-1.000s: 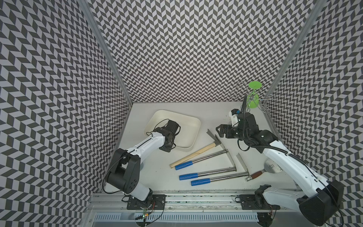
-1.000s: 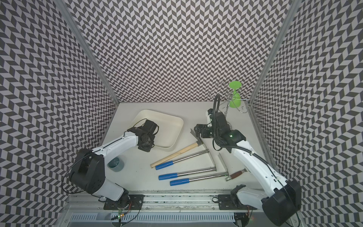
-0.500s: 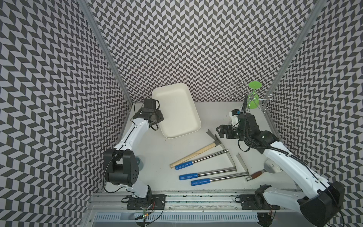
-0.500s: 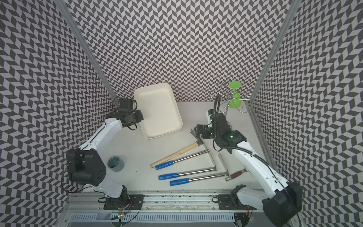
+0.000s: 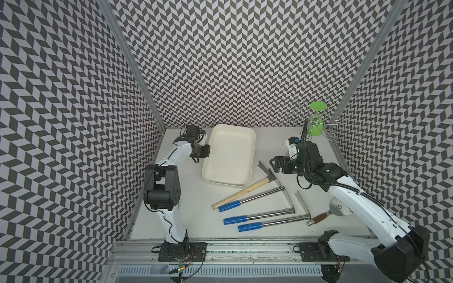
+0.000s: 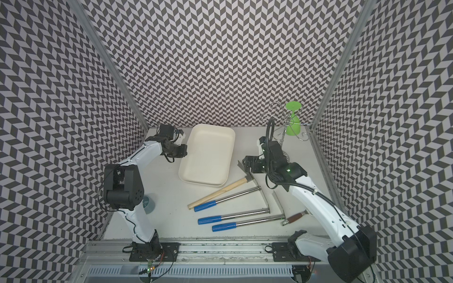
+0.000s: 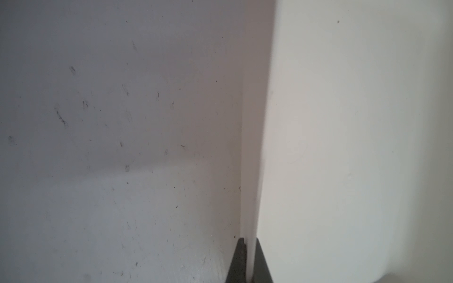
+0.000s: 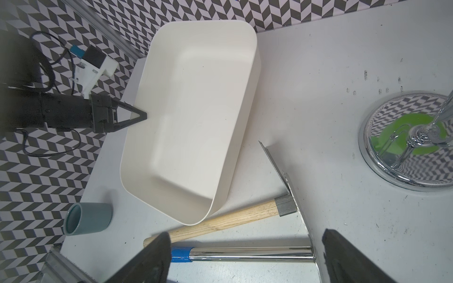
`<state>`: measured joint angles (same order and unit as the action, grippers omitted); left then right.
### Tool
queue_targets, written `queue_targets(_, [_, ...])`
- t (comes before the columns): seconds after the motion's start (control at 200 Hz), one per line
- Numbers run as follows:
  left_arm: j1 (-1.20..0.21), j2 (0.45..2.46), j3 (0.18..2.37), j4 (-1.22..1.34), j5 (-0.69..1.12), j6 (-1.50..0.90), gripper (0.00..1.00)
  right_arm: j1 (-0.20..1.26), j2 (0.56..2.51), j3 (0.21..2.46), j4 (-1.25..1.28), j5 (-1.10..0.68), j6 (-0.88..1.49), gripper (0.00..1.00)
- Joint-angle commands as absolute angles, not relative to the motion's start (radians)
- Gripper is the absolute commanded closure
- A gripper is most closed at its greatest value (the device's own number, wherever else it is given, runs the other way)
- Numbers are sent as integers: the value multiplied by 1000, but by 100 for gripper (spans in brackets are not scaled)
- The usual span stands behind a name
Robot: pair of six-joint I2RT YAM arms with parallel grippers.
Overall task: Put the small hoe into the storage box
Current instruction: Place the storage box at the center of the board.
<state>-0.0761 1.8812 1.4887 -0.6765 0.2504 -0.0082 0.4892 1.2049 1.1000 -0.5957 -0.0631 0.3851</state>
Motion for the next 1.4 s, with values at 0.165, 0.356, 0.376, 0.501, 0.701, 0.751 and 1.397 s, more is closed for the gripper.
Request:
queue_targets(0.165, [-83, 1820, 1429, -610, 306, -42, 99, 496, 1251, 1144, -586, -46, 380, 4])
queue_targets(0.356, [-50, 1837, 1445, -597, 299, -93, 99, 497, 1270, 1166, -589, -66, 381, 4])
queue_targets(0.376, [-42, 1841, 1449, -594, 303, -99, 99, 496, 1273, 1168, -589, -65, 380, 4])
queue_targets(0.501, [-18, 1874, 1500, -606, 311, -112, 99, 496, 1279, 1176, -591, -64, 380, 4])
queue_targets(0.701, [-17, 1946, 1562, -648, 315, -95, 91, 497, 1281, 1181, -596, -57, 380, 4])
queue_targets(0.751, [-16, 1955, 1563, -648, 316, -95, 89, 496, 1284, 1183, -598, -55, 380, 4])
queue_targets(1.397, [-18, 2001, 1598, -734, 367, 5, 79, 497, 1292, 1184, -600, -50, 383, 4])
